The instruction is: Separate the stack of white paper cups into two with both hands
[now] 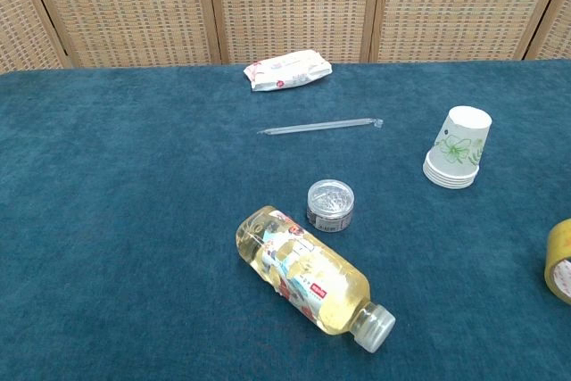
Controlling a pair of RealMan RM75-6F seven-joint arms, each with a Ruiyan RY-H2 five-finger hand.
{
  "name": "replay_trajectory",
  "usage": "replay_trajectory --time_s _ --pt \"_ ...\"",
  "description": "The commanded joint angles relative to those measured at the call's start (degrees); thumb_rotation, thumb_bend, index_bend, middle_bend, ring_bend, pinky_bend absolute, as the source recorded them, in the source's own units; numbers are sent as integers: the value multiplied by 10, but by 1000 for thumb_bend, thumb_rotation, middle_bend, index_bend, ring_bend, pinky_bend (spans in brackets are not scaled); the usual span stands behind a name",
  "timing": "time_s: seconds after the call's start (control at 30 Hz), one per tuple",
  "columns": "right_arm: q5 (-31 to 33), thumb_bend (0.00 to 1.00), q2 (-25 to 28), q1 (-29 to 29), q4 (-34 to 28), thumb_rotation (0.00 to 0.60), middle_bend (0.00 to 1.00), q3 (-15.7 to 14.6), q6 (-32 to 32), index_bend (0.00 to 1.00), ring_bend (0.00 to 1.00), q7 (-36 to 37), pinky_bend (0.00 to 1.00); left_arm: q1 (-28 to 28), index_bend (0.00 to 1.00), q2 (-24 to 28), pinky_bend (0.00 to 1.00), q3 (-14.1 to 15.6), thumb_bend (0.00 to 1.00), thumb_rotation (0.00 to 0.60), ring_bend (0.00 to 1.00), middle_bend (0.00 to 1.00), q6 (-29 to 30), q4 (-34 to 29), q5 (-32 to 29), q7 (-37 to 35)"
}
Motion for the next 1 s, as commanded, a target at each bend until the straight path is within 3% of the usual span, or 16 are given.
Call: replay_trajectory --time_s 0.03,0.67,0.9,1.0 --pt "1 65 1 0 0 600 0 0 -1 100 0 0 35 -1 0 0 0 0 174 600 0 0 -2 0 0 1" --pt "5 65 1 2 -8 600 0 9 -6 100 0 7 35 1 0 4 0 -2 174 600 0 0 0 -3 0 -6" --pt "15 67 12 31 -48 600 0 38 -29 135 0 -22 80 1 0 5 0 -5 174 600 0 0 -1 -1 -6 -10" --pt "42 71 34 69 -91 600 0 65 -77 161 0 -56 111 0 0 4 0 -5 174 600 0 0 -5 2 -10 -8"
